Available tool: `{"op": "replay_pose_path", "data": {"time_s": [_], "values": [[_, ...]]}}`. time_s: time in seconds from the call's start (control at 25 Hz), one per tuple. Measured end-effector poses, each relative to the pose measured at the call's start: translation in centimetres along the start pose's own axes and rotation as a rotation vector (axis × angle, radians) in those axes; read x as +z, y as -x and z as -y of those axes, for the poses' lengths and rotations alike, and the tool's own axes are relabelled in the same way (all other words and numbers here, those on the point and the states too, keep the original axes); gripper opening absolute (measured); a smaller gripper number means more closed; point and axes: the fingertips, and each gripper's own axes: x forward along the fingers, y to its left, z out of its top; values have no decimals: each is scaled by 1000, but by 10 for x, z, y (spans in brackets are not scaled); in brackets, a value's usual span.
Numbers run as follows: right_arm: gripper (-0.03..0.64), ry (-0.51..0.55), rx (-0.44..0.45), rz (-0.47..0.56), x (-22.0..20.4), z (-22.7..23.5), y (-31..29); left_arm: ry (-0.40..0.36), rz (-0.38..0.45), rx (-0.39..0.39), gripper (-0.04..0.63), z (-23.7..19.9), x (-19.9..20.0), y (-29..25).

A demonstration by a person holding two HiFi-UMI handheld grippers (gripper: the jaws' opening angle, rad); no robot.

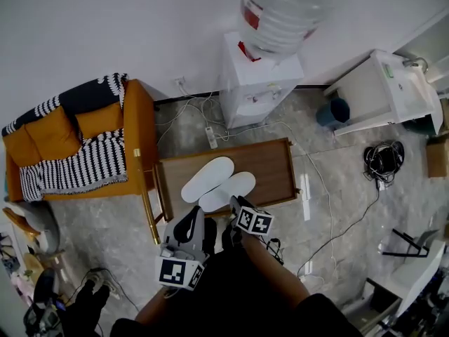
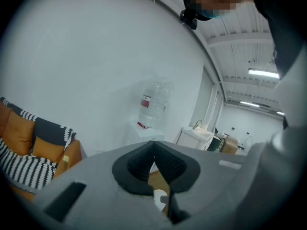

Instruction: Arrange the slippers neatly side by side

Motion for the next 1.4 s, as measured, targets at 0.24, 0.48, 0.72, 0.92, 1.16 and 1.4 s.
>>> {"op": "replay_pose_path", "data": {"time_s": [0.24, 0.48, 0.72, 0.92, 1.16, 1.4], "values": [[78, -56, -51, -49, -15, 15, -26, 17, -11, 14, 12, -13, -5, 1], [97, -153, -88, -104, -32, 31, -50, 34, -22, 26, 12, -23, -7, 2], [112, -165, -140, -125, -35, 45, -67, 48, -26, 36, 12, -31, -8, 0], [118, -176, -157, -136, -37, 49, -78, 52, -33, 44, 12, -37, -11, 0], [100, -162, -193, -167, -46, 56, -89, 59, -43, 54, 12, -41, -15, 0], [51, -162, -191, -171, -47, 58, -88, 63, -42, 67, 12, -44, -16, 3]]}}
